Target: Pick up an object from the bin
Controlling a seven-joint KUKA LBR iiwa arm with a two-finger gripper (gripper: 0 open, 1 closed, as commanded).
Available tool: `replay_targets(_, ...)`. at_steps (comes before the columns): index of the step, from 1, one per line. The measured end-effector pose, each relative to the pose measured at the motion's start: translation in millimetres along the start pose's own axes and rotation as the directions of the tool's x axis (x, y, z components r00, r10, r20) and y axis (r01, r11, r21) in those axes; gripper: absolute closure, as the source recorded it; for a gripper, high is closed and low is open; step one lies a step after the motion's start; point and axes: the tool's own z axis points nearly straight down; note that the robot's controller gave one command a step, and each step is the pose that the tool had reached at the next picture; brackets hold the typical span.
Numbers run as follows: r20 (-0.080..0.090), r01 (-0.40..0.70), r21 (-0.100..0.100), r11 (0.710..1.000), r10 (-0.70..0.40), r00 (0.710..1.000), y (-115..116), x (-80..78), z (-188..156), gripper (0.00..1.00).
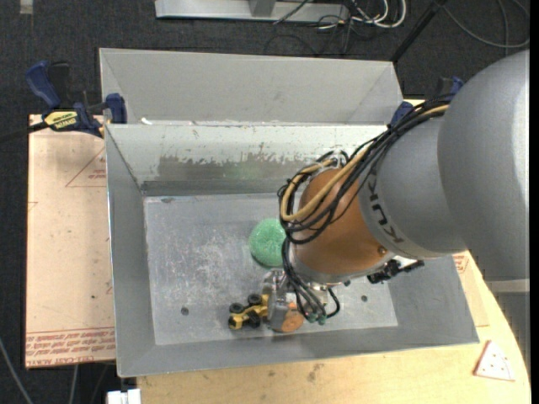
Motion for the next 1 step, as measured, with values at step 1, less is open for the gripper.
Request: replay_targets(1,-0.007,0.000,0.002,1.000,0.000,1.000,-0.6,2.2,-21.8,1.00)
